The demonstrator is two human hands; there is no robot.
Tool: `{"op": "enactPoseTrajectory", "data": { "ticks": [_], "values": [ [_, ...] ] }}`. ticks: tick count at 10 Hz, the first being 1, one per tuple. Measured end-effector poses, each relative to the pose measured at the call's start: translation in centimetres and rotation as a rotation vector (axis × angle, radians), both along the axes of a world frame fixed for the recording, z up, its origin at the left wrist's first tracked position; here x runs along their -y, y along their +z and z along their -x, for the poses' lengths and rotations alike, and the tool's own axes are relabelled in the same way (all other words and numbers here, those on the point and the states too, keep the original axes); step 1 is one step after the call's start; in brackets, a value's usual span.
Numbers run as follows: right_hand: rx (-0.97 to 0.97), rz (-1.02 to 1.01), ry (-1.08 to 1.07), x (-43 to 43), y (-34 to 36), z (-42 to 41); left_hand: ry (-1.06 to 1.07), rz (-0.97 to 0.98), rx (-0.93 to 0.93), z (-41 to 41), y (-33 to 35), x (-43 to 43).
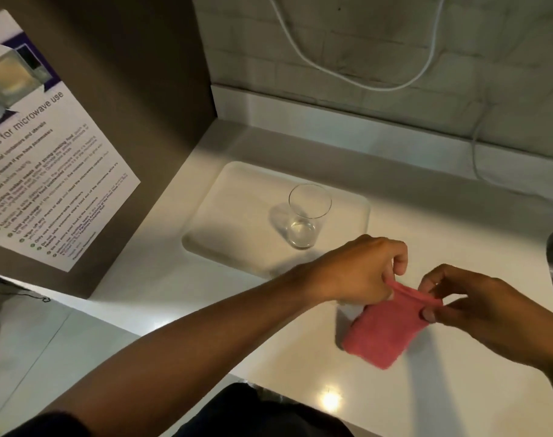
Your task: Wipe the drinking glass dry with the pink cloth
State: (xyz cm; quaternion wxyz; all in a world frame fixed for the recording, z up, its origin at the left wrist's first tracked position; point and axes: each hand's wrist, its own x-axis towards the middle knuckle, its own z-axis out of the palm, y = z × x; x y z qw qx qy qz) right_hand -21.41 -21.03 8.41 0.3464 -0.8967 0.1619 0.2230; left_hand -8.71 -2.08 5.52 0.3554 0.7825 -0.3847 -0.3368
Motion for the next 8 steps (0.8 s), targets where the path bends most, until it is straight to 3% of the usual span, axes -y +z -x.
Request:
{"op": "enactPoseTrajectory", "data": {
  "ticks": [2,4,8],
  "values": [
    [0.026,0.208,-0.071,3.3,-5.2,-5.0,0.186,-0.018,0.128,-2.6,-4.0,5.5],
    [0.116,0.269,-0.117,4.8,-9.3,-8.2,0.262,-0.092,0.356,-3.7,-6.5,8.1],
    [0.247,0.493,-0.164,4.2,-13.3,-8.3,0.054,-0.065,0.447,-1.0,-7.5,7.7]
  ]
}}
